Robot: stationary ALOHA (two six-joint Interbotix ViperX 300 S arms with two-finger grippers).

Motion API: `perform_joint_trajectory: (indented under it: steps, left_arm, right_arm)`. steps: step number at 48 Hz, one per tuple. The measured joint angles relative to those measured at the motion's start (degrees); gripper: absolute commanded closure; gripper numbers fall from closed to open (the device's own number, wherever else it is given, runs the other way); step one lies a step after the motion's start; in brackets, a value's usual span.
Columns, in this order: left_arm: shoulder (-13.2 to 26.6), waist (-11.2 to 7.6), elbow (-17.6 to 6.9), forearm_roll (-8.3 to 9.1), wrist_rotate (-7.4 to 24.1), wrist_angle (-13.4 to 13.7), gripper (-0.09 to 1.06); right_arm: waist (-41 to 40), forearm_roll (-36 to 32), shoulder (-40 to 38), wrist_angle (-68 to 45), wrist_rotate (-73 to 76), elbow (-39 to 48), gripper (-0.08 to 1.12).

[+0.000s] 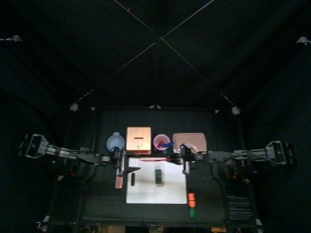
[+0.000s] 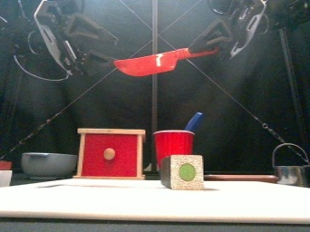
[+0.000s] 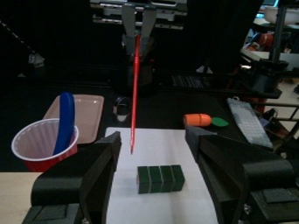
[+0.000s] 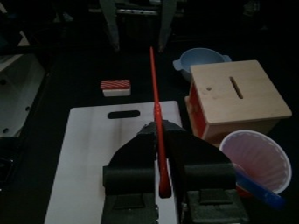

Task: Cut the sushi into 4 pieces with the knife
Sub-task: Grasp knife edge with left hand

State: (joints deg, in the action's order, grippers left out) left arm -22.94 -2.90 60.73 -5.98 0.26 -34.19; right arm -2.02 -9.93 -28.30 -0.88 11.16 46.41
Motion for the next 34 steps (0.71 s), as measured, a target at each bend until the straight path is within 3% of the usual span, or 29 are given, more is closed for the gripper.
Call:
perform_joint_trajectory:
  steps: [8,16,34]
  left_arm:
    - [3.8,1.05,-2.2,0.00,0.1,0.1,0.04]
    - [5.5,2.20,-2.9,0.00,0.1,-0.1,0.05]
    - [6.0,2.64,-3.0,0.00,0.1,-0.9,0.13]
  right_arm:
    - [0.0,0.0,0.0,-0.9,0.1,0.1,0.90]
    - [0.0,0.0,-0.1,-1.2,0.1,0.2,0.90]
    - [-0.2,0.0,0.0,-2.2,0.1,0.6,0.90]
